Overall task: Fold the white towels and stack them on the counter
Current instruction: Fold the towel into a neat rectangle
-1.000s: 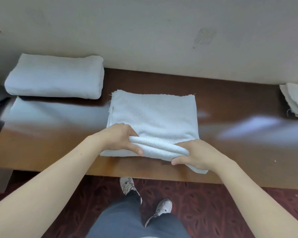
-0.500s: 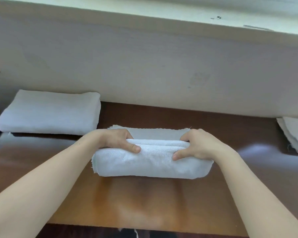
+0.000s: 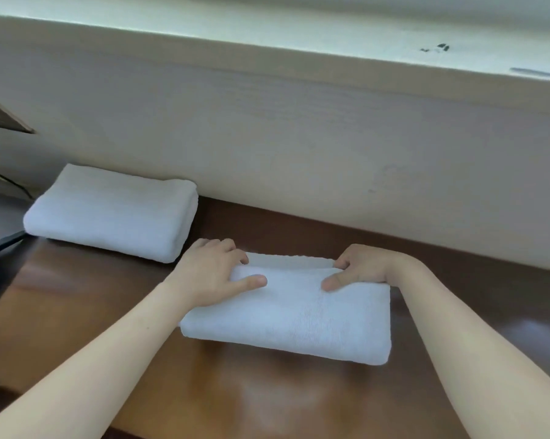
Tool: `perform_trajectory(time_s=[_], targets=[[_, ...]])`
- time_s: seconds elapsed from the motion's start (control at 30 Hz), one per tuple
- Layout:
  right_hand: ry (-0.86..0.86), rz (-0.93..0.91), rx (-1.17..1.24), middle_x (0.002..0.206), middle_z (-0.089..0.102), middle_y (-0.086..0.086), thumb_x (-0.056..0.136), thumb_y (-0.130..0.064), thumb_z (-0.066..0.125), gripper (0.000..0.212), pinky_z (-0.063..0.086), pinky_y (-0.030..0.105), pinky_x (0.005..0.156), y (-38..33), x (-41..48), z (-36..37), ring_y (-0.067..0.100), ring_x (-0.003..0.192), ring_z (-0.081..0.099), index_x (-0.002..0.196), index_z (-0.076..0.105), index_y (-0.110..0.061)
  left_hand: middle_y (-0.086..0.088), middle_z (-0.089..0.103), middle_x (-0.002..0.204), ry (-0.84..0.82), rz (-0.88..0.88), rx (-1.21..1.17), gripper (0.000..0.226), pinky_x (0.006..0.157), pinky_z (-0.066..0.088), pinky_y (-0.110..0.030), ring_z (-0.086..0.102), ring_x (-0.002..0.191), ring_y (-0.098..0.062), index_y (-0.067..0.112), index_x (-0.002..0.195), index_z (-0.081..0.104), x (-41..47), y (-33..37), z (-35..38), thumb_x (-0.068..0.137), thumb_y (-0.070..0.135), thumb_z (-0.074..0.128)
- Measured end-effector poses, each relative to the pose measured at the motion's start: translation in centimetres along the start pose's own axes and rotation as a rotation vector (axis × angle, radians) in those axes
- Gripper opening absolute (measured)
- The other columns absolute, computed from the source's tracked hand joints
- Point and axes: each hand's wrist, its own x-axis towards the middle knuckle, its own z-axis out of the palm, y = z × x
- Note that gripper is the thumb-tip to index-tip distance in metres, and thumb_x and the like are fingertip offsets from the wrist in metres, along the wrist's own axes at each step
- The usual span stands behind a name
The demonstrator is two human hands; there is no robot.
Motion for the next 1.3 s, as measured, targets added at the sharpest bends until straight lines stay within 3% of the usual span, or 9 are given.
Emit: perform_trajectory(time_s=[0.27, 0.4, 0.5, 0.63, 0.77, 0.9, 1.03, 1.13, 1.3], targets=[[-0.058, 0.023, 0.018, 0.092, 0.078, -0.001, 0.066, -0.05, 0.086, 0.04, 0.056, 0.037, 0.089, -0.3, 1.3, -0.9, 0.02, 0.092, 0.073, 0.093, 0.081, -0.021, 0.013, 0.051, 0.071, 0.097, -0.038, -0.061, 0.098, 0.065, 0.031, -0.031, 0.048, 0.076, -0.011, 0.024, 0.078, 0.056, 2.0, -0.4, 2.4, 0.055, 0.103, 0.003], [0.18, -0.035, -0.106, 0.102, 0.069, -0.017, 0.076, -0.064, 0.071, 0.04, 0.048, 0.022, 0.086, -0.7, -1.4, -0.6, -0.003, 0.096, 0.062, 0.109, 0.071, -0.04, 0.011, 0.057, 0.07, 0.104, -0.12, -0.117, 0.105, 0.056, 0.031, -0.028, 0.053, 0.077, -0.012, 0.019, 0.078, 0.056, 2.6, -0.9, 3.0, 0.05, 0.104, 0.0], [0.312, 0.056, -0.13, 0.115, 0.056, -0.024, 0.078, -0.076, 0.055, 0.055, 0.042, 0.025, 0.087, -0.7, -3.7, 2.0, 0.0, 0.108, 0.055, 0.122, 0.058, -0.043, 0.01, 0.058, 0.071, 0.08, -0.143, -0.138, 0.106, 0.06, 0.034, -0.031, 0.055, 0.08, -0.014, 0.019, 0.074, 0.055, 3.0, -1.1, 3.3, 0.049, 0.105, -0.002], [0.648, 0.168, -0.128, 0.083, 0.065, -0.019, 0.07, -0.083, 0.055, 0.054, 0.049, 0.03, 0.065, -0.3, -3.0, 5.5, 0.007, 0.08, 0.062, 0.091, 0.065, -0.034, 0.009, 0.059, 0.071, 0.024, -0.159, -0.182, 0.088, 0.06, 0.035, -0.031, 0.057, 0.077, -0.013, 0.023, 0.074, 0.052, 3.3, -0.6, 2.5, 0.06, 0.1, 0.012], [0.696, 0.106, 0.003, 0.096, 0.062, -0.021, 0.067, -0.079, 0.064, 0.05, 0.046, 0.026, 0.069, 1.0, -1.2, 5.0, 0.004, 0.085, 0.06, 0.079, 0.07, -0.031, 0.012, 0.07, 0.099, 0.052, -0.192, -0.144, 0.099, 0.07, 0.045, -0.029, 0.064, 0.102, -0.014, 0.039, 0.13, 0.056, 3.3, -1.0, 2.0, 0.064, 0.099, 0.014], [0.742, -0.019, -0.129, 0.121, 0.046, -0.031, 0.073, -0.082, 0.053, 0.055, 0.04, 0.026, 0.082, 2.3, 1.0, 4.8, -0.002, 0.104, 0.048, 0.07, 0.067, -0.029, 0.009, 0.069, 0.081, 0.073, -0.208, -0.106, 0.099, 0.066, 0.048, -0.029, 0.064, 0.081, -0.014, 0.029, 0.086, 0.071, 4.1, -1.4, 2.9, 0.062, 0.1, 0.006], [0.827, -0.004, -0.252, 0.073, 0.061, -0.011, 0.079, -0.088, 0.009, 0.087, 0.043, 0.029, 0.065, 3.5, 2.5, 5.2, 0.01, 0.078, 0.053, 0.062, 0.061, -0.02, 0.006, 0.057, 0.058, 0.147, -0.184, -0.093, 0.091, 0.052, 0.037, -0.028, 0.056, 0.061, -0.012, 0.016, 0.062, 0.059, 4.6, -1.5, 3.3, 0.071, 0.095, 0.015], [0.89, 0.023, -0.249, 0.054, 0.047, -0.006, 0.091, -0.073, 0.019, 0.072, 0.032, 0.029, 0.053, 3.1, 3.4, 5.2, 0.009, 0.055, 0.044, 0.049, 0.043, -0.019, 0.005, 0.052, 0.052, 0.206, -0.228, -0.104, 0.09, 0.05, 0.035, -0.028, 0.051, 0.053, -0.011, 0.013, 0.054, 0.047, 5.3, -2.0, 3.9, 0.068, 0.095, 0.013], [0.916, 0.065, -0.269, 0.043, 0.04, -0.004, 0.101, -0.051, 0.033, 0.065, 0.031, 0.031, 0.051, 3.1, 4.5, 4.8, 0.017, 0.044, 0.041, 0.047, 0.035, -0.016, 0.005, 0.057, 0.055, 0.303, -0.244, -0.065, 0.087, 0.049, 0.042, -0.028, 0.059, 0.063, -0.02, 0.013, 0.051, 0.059, 6.0, -2.3, 5.4, 0.078, 0.087, 0.021]])
